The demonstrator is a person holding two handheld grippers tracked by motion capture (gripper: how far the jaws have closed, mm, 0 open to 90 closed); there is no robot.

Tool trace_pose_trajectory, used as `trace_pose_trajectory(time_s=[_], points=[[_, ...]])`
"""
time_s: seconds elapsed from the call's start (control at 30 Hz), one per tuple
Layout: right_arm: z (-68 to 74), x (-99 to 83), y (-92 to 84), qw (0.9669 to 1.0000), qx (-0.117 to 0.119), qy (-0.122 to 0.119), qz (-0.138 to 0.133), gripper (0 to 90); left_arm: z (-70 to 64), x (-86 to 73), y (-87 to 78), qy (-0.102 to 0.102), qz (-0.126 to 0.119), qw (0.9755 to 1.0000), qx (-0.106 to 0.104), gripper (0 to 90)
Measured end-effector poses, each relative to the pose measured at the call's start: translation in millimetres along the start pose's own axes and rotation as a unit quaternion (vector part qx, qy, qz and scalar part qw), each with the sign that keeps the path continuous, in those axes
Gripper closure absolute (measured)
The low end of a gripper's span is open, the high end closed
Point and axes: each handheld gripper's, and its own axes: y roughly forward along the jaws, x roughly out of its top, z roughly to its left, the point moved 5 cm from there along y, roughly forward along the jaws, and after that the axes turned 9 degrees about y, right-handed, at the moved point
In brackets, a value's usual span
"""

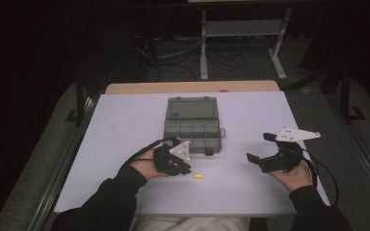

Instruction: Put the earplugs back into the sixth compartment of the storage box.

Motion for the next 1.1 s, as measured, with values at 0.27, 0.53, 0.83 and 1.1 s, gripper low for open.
trace_pose_trajectory(time_s=[0.27,0.53,0.83,1.1], points=[[0.1,0.1,-0.4,1.0000,0.000,0.000,-0.001,0.0,13.7,7.6,-21.9,-0.005,-0.007,0.9999,0.009,81.0],[0.2,0.2,-0.2,1.0000,-0.001,0.000,0.000,0.0,22.0,11.5,-35.5,-0.007,-0.002,0.9999,0.014,81.0],[0.1,-0.3,0.3,1.0000,0.000,0.002,0.002,0.0,39.1,13.5,-48.2,-0.018,-0.006,0.9991,0.037,81.1],[0.0,0.3,-0.3,1.0000,0.001,0.001,-0.001,0.0,52.3,8.3,-45.1,-0.035,-0.005,0.9983,0.046,81.4]])
